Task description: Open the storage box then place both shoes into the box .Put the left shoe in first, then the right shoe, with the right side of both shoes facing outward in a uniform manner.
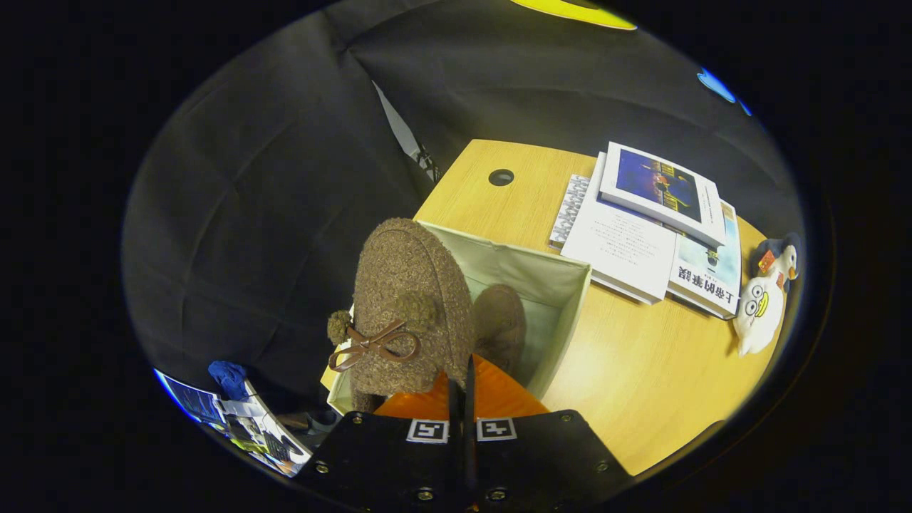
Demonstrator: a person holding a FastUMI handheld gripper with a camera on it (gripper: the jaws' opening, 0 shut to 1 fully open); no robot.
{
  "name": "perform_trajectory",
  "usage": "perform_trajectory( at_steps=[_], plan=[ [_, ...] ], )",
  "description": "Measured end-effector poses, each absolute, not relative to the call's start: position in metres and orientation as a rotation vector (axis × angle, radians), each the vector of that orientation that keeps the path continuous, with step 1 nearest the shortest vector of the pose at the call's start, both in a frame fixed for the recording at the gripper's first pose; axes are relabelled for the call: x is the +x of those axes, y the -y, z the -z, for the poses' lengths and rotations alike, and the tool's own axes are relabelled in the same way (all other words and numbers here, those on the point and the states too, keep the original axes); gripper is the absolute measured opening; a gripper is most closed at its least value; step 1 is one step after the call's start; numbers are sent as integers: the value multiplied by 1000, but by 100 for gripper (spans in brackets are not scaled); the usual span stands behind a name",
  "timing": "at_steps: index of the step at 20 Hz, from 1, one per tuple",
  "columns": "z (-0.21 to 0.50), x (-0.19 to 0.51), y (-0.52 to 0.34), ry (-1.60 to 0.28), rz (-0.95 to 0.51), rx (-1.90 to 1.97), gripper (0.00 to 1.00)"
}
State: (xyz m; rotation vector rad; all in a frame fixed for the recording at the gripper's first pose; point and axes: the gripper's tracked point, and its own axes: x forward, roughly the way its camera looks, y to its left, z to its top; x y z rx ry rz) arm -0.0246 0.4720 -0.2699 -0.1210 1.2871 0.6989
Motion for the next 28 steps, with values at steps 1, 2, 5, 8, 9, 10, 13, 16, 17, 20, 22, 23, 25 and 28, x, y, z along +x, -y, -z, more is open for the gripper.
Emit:
perform_trajectory(
  at_steps=[1,2,5,8,9,10,13,16,17,20,22,23,25,28],
  plan=[
    [271,-25,-472,-1287,-697,-125,1],
    [272,-24,-473,-1284,-698,-130,1],
    [273,-27,-478,-1271,-721,-129,8],
    [261,-24,-482,-1240,-751,-107,24],
    [256,-20,-480,-1215,-755,-115,24],
    [250,-17,-479,-1189,-770,-119,26],
    [240,-11,-469,-1129,-781,-114,89],
    [207,-8,-448,-1071,-796,-49,89],
    [196,-4,-440,-1036,-798,-24,89],
    [165,15,-400,-890,-768,19,89],
    [147,29,-364,-802,-721,31,89],
    [138,34,-348,-763,-695,41,89],
    [121,45,-314,-683,-642,58,89],
    [89,61,-267,-536,-549,66,89]
  ],
)
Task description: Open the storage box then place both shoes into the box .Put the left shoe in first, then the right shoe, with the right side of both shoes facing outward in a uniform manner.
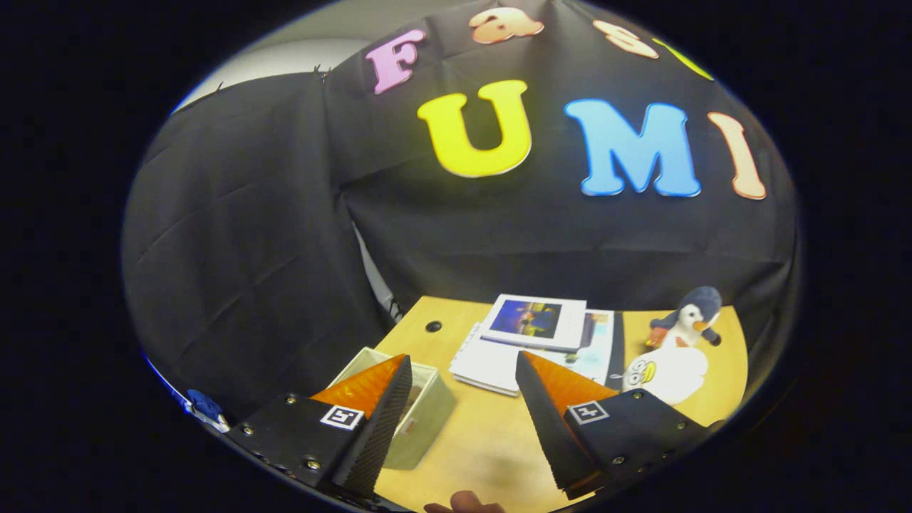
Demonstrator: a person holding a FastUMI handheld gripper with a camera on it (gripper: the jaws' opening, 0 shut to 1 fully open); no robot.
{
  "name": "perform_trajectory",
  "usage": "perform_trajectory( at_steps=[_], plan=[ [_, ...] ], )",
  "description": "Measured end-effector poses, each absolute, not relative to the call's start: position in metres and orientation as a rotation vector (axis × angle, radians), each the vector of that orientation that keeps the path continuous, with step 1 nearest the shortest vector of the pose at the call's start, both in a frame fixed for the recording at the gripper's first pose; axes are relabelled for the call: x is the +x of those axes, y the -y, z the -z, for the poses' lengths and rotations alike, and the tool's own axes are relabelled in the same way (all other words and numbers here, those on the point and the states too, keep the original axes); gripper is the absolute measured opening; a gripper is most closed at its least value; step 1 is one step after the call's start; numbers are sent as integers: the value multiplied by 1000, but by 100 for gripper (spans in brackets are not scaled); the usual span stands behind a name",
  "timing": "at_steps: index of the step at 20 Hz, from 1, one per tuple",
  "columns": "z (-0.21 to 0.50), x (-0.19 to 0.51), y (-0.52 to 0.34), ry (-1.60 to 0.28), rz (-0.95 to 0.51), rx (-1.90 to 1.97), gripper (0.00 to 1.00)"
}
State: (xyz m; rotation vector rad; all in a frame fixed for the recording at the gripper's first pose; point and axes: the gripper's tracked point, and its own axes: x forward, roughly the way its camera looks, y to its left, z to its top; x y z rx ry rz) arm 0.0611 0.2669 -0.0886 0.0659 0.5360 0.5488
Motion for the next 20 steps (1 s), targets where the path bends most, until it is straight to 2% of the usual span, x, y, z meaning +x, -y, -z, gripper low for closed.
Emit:
perform_trajectory(
  at_steps=[10,14,20],
  plan=[
    [-10,70,-126,-152,-248,75,89],
    [-28,51,-99,-92,-162,93,89],
    [-18,32,-77,-110,-91,77,89]
  ],
)
